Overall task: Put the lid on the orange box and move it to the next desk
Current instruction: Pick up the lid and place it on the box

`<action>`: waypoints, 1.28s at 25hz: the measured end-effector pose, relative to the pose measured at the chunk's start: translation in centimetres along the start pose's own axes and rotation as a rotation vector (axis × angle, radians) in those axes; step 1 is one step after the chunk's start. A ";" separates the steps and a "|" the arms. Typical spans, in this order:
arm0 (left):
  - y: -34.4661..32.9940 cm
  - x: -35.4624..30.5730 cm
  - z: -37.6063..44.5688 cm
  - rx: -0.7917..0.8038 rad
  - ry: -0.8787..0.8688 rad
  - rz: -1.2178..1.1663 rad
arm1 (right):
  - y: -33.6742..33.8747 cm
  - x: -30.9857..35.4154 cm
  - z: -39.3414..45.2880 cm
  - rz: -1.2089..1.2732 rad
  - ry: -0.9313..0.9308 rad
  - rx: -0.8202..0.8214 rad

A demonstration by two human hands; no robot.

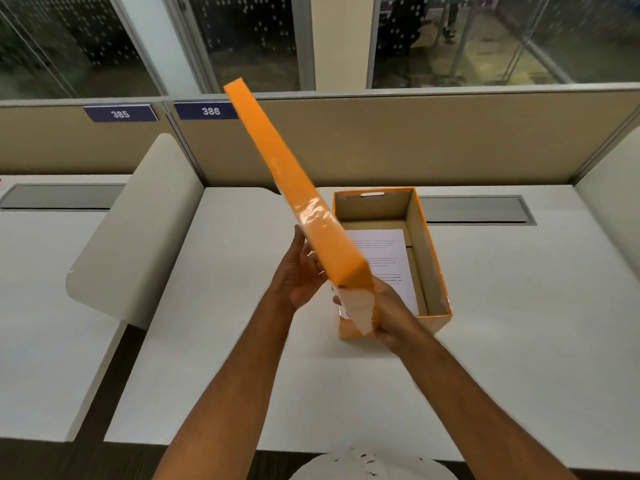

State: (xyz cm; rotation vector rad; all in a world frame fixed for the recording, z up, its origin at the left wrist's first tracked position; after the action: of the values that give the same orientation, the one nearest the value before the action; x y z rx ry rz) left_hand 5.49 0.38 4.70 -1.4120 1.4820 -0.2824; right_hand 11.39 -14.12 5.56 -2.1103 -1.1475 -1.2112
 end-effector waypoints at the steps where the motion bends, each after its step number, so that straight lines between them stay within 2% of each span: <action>1: -0.2 0.3 0.0 -0.028 -0.005 -0.042 | 0.0 -0.4 -0.2 0.023 -0.015 0.014; 2: -0.4 0.4 0.4 0.004 -0.012 -0.102 | -0.1 -0.3 -0.6 0.041 -0.009 0.036; 4: 0.1 0.7 0.9 -0.062 -0.015 -0.210 | 0.0 0.5 -1.4 0.018 0.053 0.043; 6: -0.7 0.7 1.1 -0.061 -0.026 -0.276 | 1.8 1.3 -1.6 0.015 0.115 -0.015; 9: -0.4 -0.1 1.1 -0.131 -0.078 -0.212 | 5.9 4.0 -2.7 0.231 0.286 0.003; 12: 0.2 -0.9 1.7 -0.160 -0.097 -0.106 | 10.6 5.4 -2.9 0.410 0.199 -0.036; 14: 0.5 -1.1 2.0 -0.204 -0.106 -0.036 | 13.1 5.2 -2.9 0.339 0.126 -0.068; 17: 0.8 -1.7 2.8 -0.232 -0.135 0.088 | 14.8 4.9 -3.0 0.091 0.149 -0.092; 20: 1.1 -1.9 3.9 -0.244 -0.163 0.217 | 16.1 2.6 -2.0 -0.111 0.091 -0.209; 25: 0.7 -0.1 5.3 -0.247 -0.189 0.391 | 17.7 -0.8 -0.3 -0.173 0.068 -0.457; 29: 0.8 1.4 6.1 -0.219 -0.194 0.443 | 18.8 -3.4 1.3 -0.201 0.012 -0.516; 32: 1.2 2.9 7.0 -0.271 -0.144 0.423 | 19.3 -3.5 2.2 -0.244 0.015 -0.553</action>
State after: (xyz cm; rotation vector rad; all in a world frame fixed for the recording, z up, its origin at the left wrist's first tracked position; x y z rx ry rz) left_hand 10.72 1.46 -0.78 -1.2538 1.6971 0.2873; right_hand 27.56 -24.79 1.91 -2.3854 -1.1888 -1.8259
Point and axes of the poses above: each hand's wrist, its own z-axis towards the middle knuckle, its own y-axis out of the back of the hand, x = y × z, the point moved 8 cm from there along z, towards the middle knuckle, and after that the axes turned 14 degrees about -z, right-handed, at the moved point
